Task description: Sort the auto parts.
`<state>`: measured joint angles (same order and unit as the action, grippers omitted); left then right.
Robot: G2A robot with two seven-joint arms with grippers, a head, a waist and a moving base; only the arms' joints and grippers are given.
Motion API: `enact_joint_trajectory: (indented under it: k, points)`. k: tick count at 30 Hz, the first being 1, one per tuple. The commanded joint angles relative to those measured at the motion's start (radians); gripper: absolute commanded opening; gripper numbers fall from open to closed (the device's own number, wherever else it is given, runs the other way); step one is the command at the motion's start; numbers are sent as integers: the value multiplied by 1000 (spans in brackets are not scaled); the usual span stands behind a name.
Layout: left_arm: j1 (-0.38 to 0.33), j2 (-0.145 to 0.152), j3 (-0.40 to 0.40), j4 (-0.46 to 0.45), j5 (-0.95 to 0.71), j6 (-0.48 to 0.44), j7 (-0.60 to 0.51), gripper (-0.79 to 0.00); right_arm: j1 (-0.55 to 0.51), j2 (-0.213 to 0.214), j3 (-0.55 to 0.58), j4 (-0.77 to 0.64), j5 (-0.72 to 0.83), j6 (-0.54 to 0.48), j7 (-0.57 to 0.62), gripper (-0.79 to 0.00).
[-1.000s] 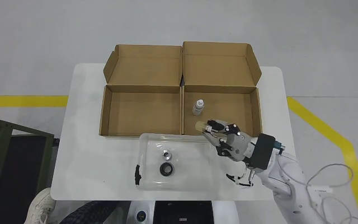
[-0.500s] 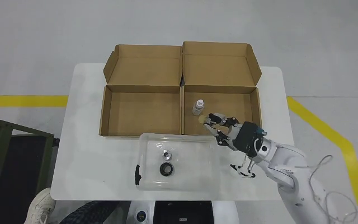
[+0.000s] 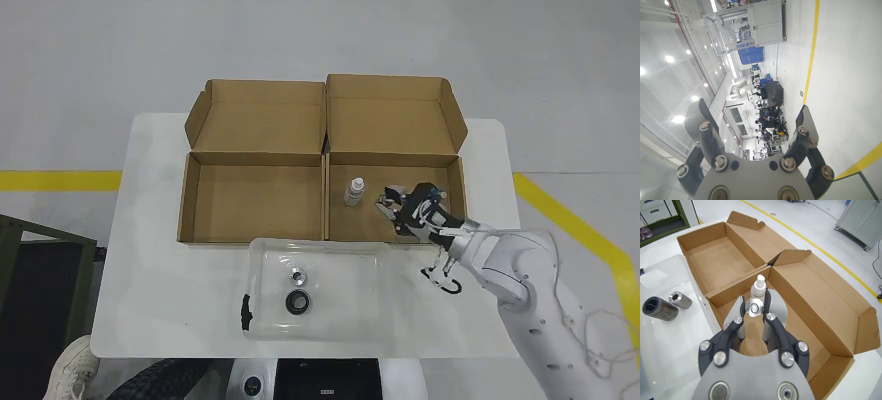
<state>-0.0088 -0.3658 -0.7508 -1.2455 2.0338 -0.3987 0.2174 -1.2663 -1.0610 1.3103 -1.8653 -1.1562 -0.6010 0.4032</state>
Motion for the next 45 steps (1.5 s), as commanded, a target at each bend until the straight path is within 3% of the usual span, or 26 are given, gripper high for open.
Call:
enact_joint_trajectory:
  k: [1,15,28,32,36,38,45]
  points:
    - [0,0,0,0,0,0,0,0,27,-3,-20,30,8,2,35,-785]
    - [0,0,0,0,0,0,0,0,216,-28,-160,224,35,27,198,-785]
    - [0,0,0,0,0,0,0,0,314,-50,-245,360,47,44,240,-748]
    - [0,0,0,0,0,0,0,0,325,-54,-261,376,45,47,241,-640]
    - [0,0,0,0,0,0,0,0,331,-57,-268,380,42,48,242,-477]
    - [0,0,0,0,0,0,0,0,332,-57,-268,375,40,51,242,-443]
    - [0,0,0,0,0,0,0,0,307,-48,-238,311,24,55,245,-431]
